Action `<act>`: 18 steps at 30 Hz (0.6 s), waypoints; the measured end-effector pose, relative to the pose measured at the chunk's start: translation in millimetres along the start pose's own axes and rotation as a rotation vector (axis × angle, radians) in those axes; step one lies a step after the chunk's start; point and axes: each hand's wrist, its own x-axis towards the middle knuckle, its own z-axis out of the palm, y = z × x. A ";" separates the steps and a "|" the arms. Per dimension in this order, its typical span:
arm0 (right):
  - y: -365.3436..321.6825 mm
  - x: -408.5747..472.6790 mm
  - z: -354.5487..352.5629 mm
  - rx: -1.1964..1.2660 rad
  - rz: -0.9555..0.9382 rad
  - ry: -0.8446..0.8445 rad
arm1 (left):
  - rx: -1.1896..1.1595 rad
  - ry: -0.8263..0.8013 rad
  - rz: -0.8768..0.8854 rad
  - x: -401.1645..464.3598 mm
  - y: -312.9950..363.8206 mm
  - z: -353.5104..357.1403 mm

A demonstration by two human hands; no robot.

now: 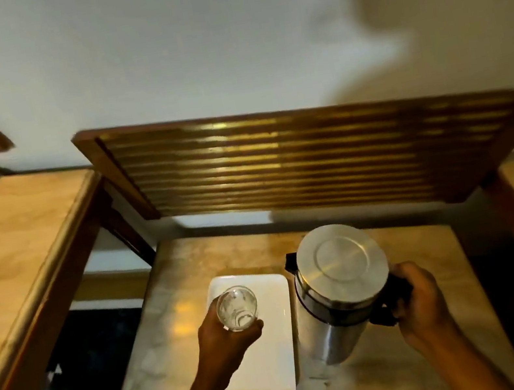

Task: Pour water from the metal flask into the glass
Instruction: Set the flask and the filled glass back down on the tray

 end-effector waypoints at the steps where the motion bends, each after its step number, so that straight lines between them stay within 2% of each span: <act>1: 17.6 7.7 -4.9 0.010 0.013 0.000 | -0.005 0.010 -0.028 3.2 -20.4 8.0; 7: 79.6 35.8 -19.8 0.029 0.028 0.010 | -0.003 0.053 -0.126 8.1 -87.5 47.4; 18: 93.4 41.6 -22.4 0.009 -0.003 -0.131 | -0.012 0.092 -0.169 9.9 -111.3 73.5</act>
